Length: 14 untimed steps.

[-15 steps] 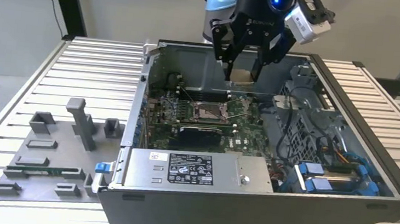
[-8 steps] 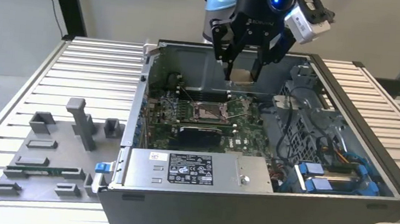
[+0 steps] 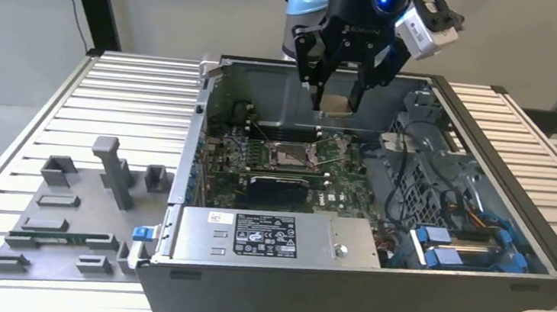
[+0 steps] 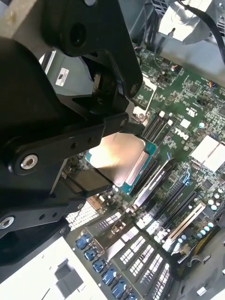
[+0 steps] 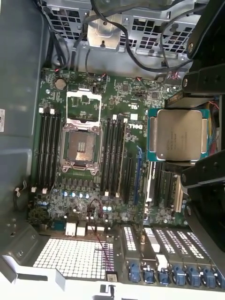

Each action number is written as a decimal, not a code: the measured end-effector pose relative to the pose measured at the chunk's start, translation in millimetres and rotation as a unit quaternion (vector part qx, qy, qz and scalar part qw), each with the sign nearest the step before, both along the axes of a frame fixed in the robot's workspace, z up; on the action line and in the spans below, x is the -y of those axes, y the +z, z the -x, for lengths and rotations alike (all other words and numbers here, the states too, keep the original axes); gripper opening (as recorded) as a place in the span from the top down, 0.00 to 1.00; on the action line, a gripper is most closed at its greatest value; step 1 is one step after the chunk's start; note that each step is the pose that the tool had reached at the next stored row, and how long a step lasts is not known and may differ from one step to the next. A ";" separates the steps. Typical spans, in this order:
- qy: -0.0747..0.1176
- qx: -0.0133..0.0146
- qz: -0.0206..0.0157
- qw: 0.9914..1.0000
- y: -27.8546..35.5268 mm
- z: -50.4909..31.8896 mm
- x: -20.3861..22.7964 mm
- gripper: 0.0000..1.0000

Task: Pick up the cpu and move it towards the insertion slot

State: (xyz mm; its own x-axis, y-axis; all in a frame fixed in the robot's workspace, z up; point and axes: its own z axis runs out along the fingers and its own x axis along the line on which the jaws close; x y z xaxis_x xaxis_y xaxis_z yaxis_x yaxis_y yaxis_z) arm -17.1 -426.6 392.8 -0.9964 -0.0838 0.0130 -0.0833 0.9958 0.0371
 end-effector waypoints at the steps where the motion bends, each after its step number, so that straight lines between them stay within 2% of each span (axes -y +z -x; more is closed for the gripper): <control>1: 0.000 0.000 0.000 1.000 -0.1 0.0 -0.4 1.00; 14: 0.000 0.000 0.000 1.000 -0.5 0.0 -4.6 1.00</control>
State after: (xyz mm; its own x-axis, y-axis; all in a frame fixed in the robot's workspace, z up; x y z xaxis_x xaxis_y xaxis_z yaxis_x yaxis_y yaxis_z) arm -17.2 -422.0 392.3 -0.9964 -0.0837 0.0131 -0.0832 0.9958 0.0369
